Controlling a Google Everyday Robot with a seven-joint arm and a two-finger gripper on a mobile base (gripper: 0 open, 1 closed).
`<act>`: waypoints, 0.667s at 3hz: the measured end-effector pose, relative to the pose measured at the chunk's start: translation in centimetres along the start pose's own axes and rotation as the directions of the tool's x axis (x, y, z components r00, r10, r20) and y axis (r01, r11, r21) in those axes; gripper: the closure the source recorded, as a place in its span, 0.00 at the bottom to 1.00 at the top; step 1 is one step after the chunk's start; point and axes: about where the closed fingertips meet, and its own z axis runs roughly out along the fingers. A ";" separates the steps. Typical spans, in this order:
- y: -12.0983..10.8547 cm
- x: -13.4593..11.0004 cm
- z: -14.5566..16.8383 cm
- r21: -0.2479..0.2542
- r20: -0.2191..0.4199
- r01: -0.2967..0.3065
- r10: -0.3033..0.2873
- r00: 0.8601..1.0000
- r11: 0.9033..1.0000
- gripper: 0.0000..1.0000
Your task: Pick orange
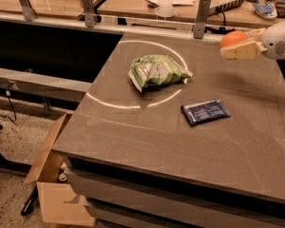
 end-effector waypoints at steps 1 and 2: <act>1.0 -0.6 -0.1 -0.035 0.004 0.006 -0.006 1.000 0.999 1.00; 1.0 -0.6 -0.1 -0.035 0.004 0.006 -0.006 1.000 0.999 1.00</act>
Offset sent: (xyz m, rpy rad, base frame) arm -0.0070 0.0078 0.0050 0.0074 0.0057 0.0348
